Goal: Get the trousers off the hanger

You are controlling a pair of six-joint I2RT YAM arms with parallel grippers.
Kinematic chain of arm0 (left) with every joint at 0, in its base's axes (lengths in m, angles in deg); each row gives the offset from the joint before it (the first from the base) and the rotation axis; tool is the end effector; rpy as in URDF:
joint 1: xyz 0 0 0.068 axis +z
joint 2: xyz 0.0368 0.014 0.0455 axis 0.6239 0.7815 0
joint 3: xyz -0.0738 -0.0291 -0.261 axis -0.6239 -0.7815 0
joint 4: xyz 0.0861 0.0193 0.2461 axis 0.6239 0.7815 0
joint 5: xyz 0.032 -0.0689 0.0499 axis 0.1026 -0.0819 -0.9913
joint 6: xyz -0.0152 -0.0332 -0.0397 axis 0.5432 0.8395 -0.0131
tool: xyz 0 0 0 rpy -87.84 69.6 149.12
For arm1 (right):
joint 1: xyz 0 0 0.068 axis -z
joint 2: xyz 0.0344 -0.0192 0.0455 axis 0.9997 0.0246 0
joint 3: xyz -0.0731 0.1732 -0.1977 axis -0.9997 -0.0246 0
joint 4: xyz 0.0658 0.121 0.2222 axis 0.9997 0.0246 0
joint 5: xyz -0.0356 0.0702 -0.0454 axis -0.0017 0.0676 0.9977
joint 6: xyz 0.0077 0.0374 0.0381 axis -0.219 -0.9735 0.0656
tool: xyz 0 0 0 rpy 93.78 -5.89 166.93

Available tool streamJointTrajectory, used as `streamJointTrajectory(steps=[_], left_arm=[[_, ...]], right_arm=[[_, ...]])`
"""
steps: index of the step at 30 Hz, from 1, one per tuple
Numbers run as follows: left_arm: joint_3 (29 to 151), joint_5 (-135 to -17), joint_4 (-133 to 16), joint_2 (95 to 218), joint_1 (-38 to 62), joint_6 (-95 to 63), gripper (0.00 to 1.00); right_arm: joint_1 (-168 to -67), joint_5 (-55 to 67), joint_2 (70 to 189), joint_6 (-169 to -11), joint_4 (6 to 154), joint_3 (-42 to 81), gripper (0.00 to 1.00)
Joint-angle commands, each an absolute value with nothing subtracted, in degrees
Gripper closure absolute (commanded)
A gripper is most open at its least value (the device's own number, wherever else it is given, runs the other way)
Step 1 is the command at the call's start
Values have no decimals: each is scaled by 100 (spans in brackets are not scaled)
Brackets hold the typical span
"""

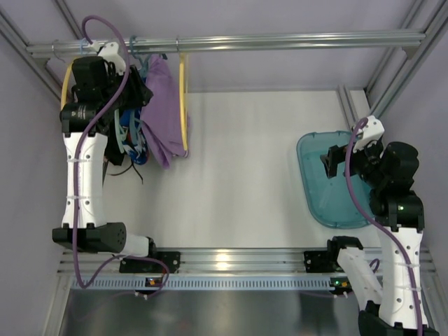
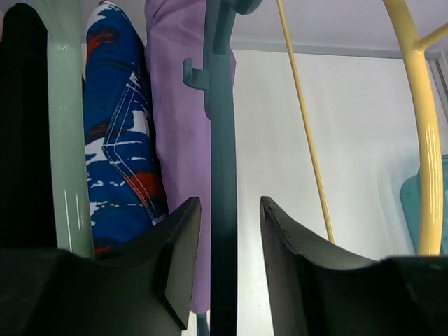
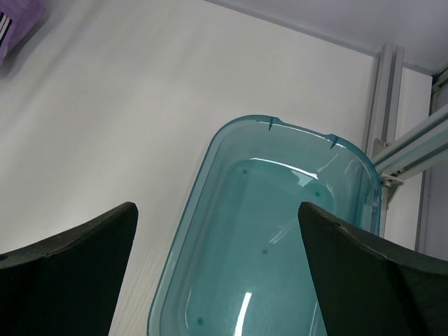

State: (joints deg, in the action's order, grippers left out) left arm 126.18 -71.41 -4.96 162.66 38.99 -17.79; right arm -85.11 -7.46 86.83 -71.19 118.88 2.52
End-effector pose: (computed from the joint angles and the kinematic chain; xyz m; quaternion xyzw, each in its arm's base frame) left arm 0.2700 -0.0061 0.4953 -0.0155 0.8354 -0.1393 0.5315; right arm 0.1239 0.0055 0.3826 -0.1670 0.7912 0.0745 0.5836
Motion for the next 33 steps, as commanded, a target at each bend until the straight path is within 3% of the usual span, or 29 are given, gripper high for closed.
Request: streamJointTrajectory(steps=[1, 3, 6, 7, 9, 15, 20, 33], left_arm=[[12703, -6984, -684, 16285, 3895, -1559, 58], [12703, -6888, -692, 16294, 3895, -1472, 60], [12624, -6835, -815, 16216, 3895, -1357, 76], [12555, -6861, -928, 16146, 3887, -1322, 87], [12484, -6913, -1061, 16075, 3887, -1252, 99], [11923, -7055, -2017, 15610, 3895, -1120, 100], [10165, -7159, -4293, 14643, 3895, -944, 100], [8697, -7002, -6676, 14378, 3895, -1093, 100]], right_arm=[[-8560, -739, 8656, -7076, 11729, 223, 1], [-8560, -739, 8639, -7076, 11738, 196, 1], [-8560, -756, 8639, -7076, 11721, 152, 1], [-8560, -765, 8622, -7076, 11729, 152, 1], [-8560, -756, 8621, -7067, 11729, 126, 1], [-8560, -748, 8586, -7050, 11729, 38, 1], [-8560, -756, 8569, -7050, 11729, -32, 1], [-8560, -765, 8630, -7050, 11685, -67, 1]])
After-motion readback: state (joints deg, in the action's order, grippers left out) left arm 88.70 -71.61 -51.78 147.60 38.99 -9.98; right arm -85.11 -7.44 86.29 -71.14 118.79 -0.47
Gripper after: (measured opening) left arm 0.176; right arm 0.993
